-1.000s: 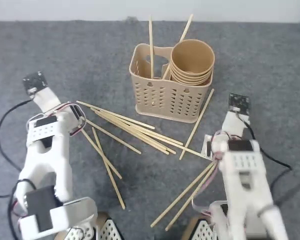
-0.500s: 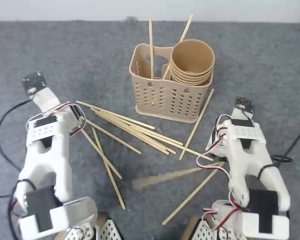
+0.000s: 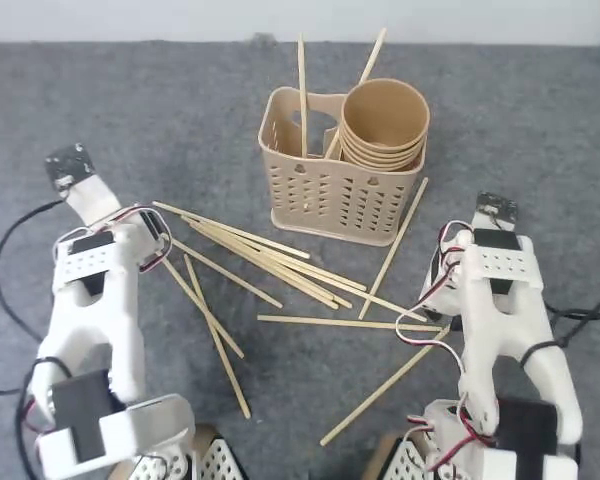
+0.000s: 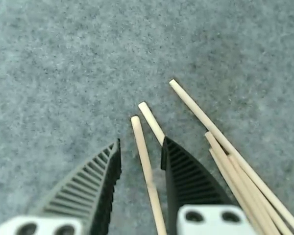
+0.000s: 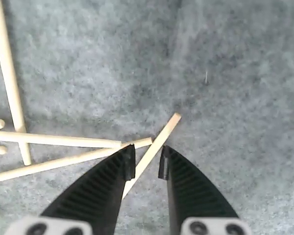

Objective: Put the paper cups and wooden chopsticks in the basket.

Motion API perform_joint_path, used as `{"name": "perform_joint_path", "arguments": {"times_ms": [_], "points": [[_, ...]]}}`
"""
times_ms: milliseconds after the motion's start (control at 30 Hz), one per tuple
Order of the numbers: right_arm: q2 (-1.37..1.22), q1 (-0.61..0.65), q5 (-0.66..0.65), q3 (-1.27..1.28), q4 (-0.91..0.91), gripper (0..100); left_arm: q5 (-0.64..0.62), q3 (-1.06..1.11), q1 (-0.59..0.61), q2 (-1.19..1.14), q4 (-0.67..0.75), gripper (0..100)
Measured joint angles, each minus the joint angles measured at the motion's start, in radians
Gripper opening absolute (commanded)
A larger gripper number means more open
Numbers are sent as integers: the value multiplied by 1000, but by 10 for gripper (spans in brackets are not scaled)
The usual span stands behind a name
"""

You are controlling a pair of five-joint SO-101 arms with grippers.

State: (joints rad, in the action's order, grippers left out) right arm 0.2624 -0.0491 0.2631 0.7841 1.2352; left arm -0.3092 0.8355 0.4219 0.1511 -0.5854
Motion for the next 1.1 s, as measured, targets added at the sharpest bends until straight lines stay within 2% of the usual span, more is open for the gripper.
{"name": "perform_joint_path", "arguments": {"times_ms": [133,333,433,700,900,1100], "points": [[-87,-28,-17,0,-5,105,0,0,0,0,0,127],[-226,-48,-17,-21,-117,96,0,0,0,0,0,127],[-249,-48,-17,-43,-110,4,0,0,0,0,0,127],[-259,-86,-17,-66,-110,9,0,0,0,0,0,127],[-135,-164,-17,-46,-81,8,0,0,0,0,5,127],[118,-124,-11,3,-69,8,0,0,0,0,6,127]]}}
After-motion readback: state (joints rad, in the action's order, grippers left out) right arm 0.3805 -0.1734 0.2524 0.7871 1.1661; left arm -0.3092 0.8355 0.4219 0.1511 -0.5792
